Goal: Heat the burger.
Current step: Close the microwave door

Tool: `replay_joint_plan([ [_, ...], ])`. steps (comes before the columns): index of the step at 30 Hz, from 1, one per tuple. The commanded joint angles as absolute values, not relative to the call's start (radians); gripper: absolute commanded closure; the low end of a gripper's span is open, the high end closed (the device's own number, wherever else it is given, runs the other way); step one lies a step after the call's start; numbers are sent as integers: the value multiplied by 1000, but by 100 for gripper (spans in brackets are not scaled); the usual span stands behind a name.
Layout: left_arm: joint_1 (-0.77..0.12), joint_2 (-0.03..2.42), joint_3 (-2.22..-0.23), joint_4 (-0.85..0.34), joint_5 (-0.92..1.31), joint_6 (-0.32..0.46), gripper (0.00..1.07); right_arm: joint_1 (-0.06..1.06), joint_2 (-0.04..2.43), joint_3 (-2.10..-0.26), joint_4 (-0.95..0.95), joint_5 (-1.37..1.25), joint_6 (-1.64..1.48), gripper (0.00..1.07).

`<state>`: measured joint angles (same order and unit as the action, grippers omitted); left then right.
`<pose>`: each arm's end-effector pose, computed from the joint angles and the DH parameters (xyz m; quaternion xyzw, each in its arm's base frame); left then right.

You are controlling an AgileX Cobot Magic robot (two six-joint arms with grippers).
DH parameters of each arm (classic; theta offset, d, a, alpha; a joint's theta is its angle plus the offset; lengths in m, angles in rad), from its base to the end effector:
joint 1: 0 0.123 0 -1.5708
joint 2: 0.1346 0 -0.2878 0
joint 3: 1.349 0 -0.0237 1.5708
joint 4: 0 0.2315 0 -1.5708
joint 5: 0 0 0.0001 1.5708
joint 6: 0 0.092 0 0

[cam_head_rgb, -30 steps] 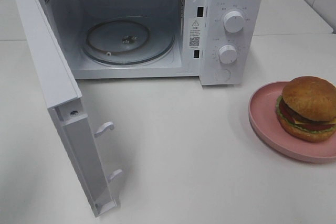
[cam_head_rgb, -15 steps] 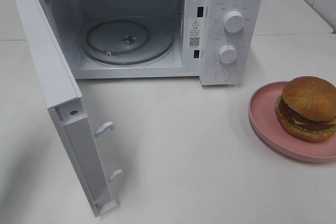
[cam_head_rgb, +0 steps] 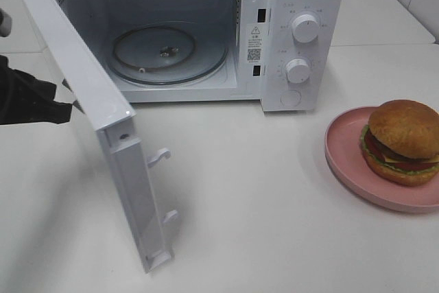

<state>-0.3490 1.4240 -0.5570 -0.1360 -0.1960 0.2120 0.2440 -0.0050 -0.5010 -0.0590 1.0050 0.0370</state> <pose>0.2398 -0.0847 0.2139 0.1808 0.8623 -0.0522 0.4701 -0.0207 -0.0099 0.2725 -0.0860 0.8319 0.0474 0.5461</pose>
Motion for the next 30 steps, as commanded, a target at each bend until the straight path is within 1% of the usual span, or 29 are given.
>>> replay_joint_plan([
  [1,-390,1485,-621,-135,-219,210,106,243,-32,-501,-58,1005,30,46],
  [9,-459,1590,-729,-133,-249,210,106,243,-32,-501,-58,1005,30,46],
  [23,-514,1734,-898,-132,-306,199,106,243,-32,-501,-58,1005,31,46],
  [28,-534,1791,-980,-132,-319,199,106,243,-32,-501,-58,1005,31,46],
  [30,-551,1827,-1042,-132,-319,199,106,243,-32,-501,-58,1005,31,46],
])
